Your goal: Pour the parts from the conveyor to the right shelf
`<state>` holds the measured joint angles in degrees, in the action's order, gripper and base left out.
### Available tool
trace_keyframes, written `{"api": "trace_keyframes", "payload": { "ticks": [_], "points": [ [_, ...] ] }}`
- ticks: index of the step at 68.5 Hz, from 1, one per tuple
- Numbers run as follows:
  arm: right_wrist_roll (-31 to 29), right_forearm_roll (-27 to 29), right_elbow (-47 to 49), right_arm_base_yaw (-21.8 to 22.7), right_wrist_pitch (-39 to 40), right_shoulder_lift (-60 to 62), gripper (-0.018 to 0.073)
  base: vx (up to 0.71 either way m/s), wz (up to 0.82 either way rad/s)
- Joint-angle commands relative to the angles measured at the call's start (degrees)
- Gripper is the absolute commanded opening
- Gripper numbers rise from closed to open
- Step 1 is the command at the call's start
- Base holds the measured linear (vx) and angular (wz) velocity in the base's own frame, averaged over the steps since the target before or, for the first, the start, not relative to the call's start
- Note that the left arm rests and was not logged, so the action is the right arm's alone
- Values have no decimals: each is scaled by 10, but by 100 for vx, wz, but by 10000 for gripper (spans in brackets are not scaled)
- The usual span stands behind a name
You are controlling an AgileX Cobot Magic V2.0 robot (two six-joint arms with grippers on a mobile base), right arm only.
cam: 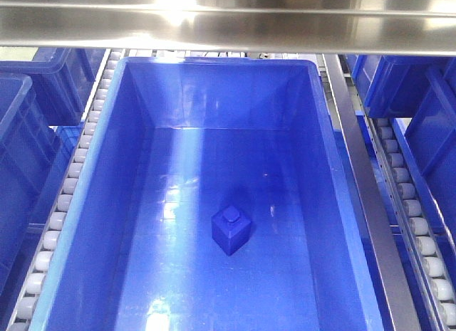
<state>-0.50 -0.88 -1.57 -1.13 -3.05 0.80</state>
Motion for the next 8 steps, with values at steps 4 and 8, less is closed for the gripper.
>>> {"api": "trace_keyframes", "payload": {
  "ticks": [4,8],
  "points": [
    [-4,-5,-1,0,41,8,-10,0,0],
    [-4,-5,-1,0,41,8,-10,0,0]
  ]
}}
